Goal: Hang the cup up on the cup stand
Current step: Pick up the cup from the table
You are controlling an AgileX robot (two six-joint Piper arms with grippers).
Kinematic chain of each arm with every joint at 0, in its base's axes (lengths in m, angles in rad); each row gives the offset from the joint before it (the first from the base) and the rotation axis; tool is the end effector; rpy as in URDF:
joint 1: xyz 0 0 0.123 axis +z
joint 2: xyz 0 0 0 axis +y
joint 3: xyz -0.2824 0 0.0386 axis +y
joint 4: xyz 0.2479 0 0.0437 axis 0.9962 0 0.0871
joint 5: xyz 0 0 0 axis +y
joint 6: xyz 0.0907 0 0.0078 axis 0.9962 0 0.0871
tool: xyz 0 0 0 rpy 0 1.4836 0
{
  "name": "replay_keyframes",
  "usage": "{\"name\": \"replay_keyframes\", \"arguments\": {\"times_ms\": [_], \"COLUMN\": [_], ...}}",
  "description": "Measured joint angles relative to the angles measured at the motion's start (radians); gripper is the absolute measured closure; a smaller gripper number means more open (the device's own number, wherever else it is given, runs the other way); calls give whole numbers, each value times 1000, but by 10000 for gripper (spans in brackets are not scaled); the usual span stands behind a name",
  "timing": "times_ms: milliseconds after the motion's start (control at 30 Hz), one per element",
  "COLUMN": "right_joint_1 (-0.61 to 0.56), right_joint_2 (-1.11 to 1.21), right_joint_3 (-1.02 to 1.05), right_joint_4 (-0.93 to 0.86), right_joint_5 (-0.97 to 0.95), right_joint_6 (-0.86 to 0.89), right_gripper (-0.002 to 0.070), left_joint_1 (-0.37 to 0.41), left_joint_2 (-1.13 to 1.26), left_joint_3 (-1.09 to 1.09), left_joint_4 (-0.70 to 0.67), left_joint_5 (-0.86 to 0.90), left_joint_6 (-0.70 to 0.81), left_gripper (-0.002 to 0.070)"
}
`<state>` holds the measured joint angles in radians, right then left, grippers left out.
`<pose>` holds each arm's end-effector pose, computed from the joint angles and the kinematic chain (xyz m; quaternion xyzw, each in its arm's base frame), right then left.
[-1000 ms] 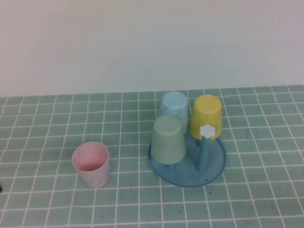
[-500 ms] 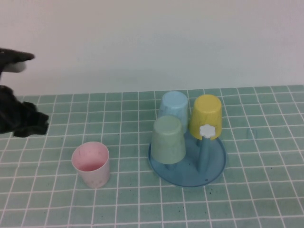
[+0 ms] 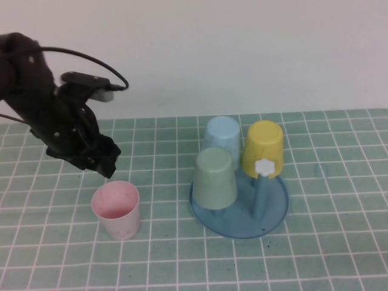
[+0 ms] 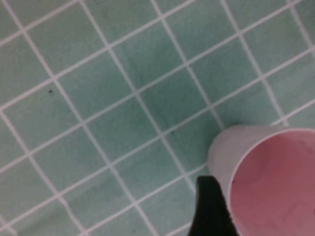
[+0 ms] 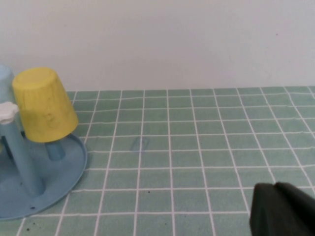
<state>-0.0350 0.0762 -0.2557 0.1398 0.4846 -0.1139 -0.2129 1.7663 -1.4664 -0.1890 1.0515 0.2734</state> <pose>0.0464 0.0043 0.2508 -0.0029 0.7784 0.0174 0.6275 0.3586 -0.0927 0.2756 0.2041 0.9631 -0.0835 0.1546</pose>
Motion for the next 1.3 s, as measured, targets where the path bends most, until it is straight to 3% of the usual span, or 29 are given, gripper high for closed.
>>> {"name": "replay_keyframes", "arguments": {"times_ms": [500,567,800,1100,1200,1300], "right_joint_1": [0,0,0,0,0,2], "right_joint_2": [4,4,4,4,4,6], "right_joint_3": [0,0,0,-2,-23,-71], "right_joint_4": [0,0,0,26,80,149], "right_joint_5": [2,2,2,0,33,113], "right_joint_6": [-4,-4,-4,-21,-150,-362], "right_gripper": [678,678,678,678,678,678], "left_joint_1": [-14,-14,-14,6,37,75], "left_joint_2": [103,115,152,124,60,-42], "left_joint_3": [0,0,0,-2,-2,-2], "left_joint_4": [22,22,21,28,-51,-218], "left_joint_5": [37,39,44,73,112,141], "left_joint_6": [-16,-25,-25,31,90,199], "left_gripper": [268,320,676,675,675,675]}}
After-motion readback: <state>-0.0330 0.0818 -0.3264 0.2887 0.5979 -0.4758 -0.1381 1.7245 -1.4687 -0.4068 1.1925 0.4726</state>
